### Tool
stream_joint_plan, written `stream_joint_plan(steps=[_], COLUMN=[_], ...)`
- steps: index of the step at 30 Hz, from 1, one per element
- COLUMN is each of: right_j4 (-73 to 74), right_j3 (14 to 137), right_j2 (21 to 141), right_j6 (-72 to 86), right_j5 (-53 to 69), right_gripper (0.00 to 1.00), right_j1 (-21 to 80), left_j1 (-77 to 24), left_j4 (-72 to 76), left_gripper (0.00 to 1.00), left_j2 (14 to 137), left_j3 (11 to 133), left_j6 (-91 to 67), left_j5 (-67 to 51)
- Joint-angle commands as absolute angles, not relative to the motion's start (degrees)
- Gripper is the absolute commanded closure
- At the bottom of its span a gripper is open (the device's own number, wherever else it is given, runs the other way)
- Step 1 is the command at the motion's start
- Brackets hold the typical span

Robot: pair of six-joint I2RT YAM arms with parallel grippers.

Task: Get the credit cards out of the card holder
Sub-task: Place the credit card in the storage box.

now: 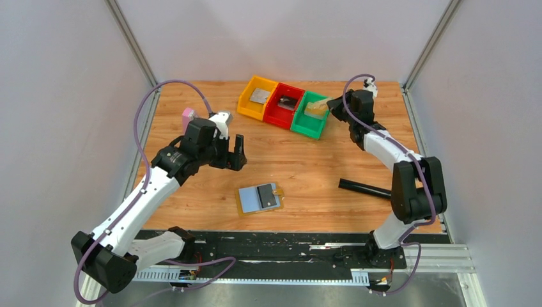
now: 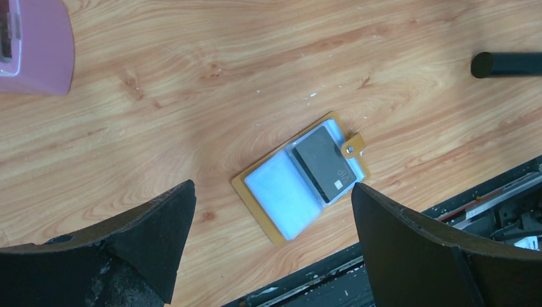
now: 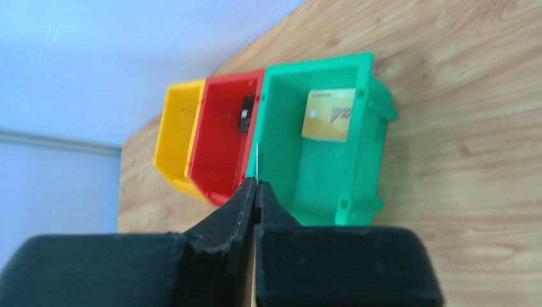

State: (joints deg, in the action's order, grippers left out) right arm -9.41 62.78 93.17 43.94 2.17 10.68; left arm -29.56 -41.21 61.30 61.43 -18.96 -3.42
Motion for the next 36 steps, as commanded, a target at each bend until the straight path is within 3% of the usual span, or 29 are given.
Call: stream_joint_plan(steps=[1,12,28,36], right_j4=[-20.94,-21.10,-19.51,-15.69], right_j3=[66.36,77.56,81.21,83.26], right_j2=[98.16,113.38,120.83,122.09], right_j6=[48.75,52.84,55.21,55.21], right_j5=[-6.62,-6.82,-5.34,-6.18], right_gripper=[1.00,1.00,1.00,0.89], right_j1=[10.34,10.30,10.54,10.38], left_j1=[-29.62,-29.62,-29.61,-29.62], left_j4=[-41.19,-41.41,-41.75,-41.84], left_gripper=[0.00,0.00,0.00,0.00], left_j2=[61.22,61.66,62.74,62.67], left_j3=[61.17,61.45,61.78,61.75], left_j6=[-18.19,-17.59,-17.75,-17.84], left_j5=[-1.69,-0.85,-0.18,-0.13])
